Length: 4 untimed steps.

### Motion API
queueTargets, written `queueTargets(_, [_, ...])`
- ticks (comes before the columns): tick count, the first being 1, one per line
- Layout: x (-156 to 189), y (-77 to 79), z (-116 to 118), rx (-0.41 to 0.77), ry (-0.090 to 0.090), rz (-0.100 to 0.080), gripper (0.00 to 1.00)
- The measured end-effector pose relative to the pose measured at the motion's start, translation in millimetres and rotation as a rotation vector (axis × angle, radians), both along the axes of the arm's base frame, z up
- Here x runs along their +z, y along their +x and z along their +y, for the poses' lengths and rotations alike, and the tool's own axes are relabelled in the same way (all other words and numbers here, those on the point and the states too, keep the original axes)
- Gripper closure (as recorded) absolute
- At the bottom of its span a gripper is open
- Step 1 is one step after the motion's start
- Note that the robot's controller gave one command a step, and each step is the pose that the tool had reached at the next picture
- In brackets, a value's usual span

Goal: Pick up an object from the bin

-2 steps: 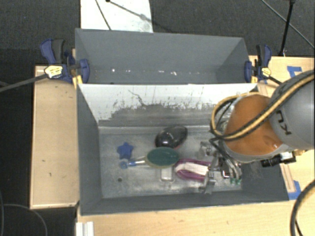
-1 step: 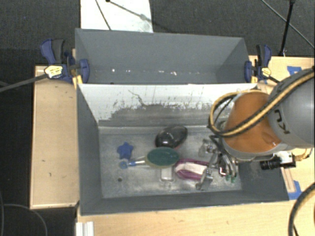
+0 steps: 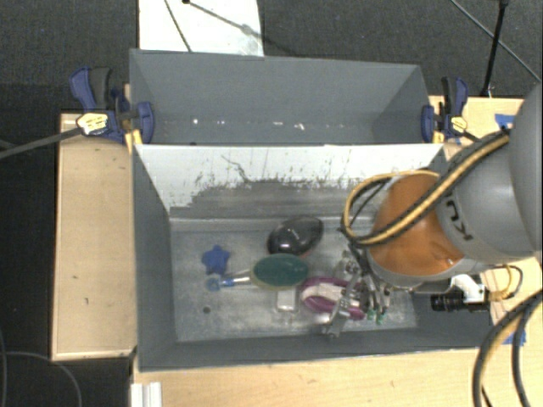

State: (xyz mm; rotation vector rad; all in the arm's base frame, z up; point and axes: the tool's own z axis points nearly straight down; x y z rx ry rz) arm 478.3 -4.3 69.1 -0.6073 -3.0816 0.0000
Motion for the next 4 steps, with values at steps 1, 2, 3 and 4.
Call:
queueTargets(1, [0.1,0.3,-0.1,0.001,0.0,-0.001,0.0])
queueTargets(2, [-0.2,-0.1,-0.1,0.002,0.0,0.0,1.0])
queueTargets(3, [0.5,-0.3,-0.2,0.004,0.0,0.0,1.0])
queueTargets(4, [59.7,1.0,-0.4,0.009,0.0,-0.006,1.0])
